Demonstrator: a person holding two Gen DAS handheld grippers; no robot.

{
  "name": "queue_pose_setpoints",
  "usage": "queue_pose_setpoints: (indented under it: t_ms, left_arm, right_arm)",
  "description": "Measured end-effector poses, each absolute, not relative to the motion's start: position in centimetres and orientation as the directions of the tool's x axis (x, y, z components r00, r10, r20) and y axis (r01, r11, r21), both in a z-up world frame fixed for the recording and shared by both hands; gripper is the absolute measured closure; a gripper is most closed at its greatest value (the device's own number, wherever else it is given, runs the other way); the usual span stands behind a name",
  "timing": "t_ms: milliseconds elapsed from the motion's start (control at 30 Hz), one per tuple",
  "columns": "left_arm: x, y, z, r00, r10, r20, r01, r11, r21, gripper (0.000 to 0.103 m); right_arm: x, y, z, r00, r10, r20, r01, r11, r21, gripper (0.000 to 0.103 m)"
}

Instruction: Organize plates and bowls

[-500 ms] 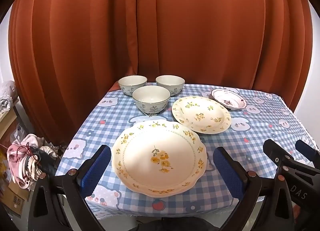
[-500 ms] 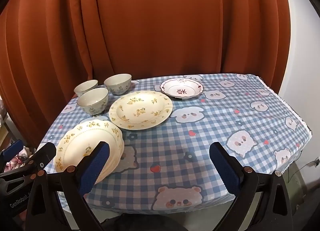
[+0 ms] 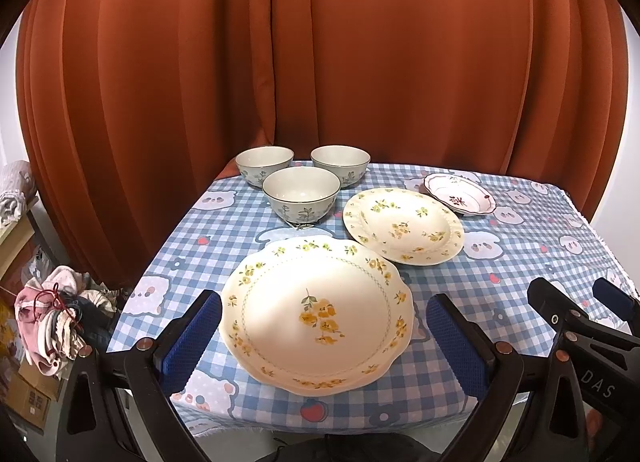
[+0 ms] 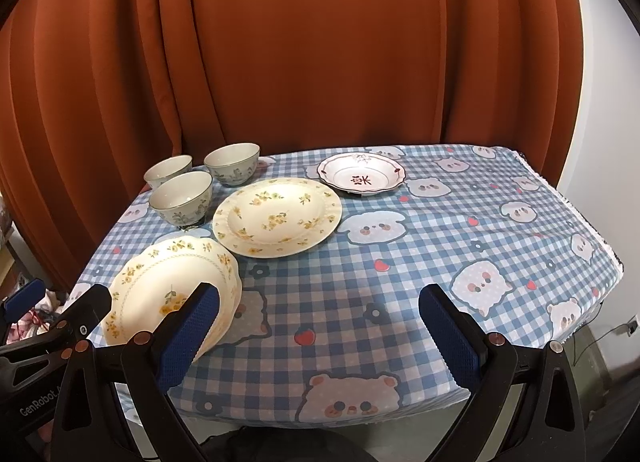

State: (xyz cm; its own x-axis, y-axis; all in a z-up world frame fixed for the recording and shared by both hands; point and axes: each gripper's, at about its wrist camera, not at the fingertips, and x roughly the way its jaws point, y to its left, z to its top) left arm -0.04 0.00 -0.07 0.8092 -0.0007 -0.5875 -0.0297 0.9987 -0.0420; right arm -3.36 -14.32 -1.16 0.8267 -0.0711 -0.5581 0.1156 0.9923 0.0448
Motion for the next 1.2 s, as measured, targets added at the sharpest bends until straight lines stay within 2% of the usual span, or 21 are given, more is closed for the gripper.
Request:
queue_pose_setpoints:
  t_ms: [1200]
  left_arm:
    - [0.4,0.1,-1.1,0.821,0.006,-0.571,-0.031,0.999,-0.034,0.001]
  right_arm:
    - [-2.8,-15.5,-1.7,0.825,-0.076,-0.560,0.117,0.992,0.038,0.002]
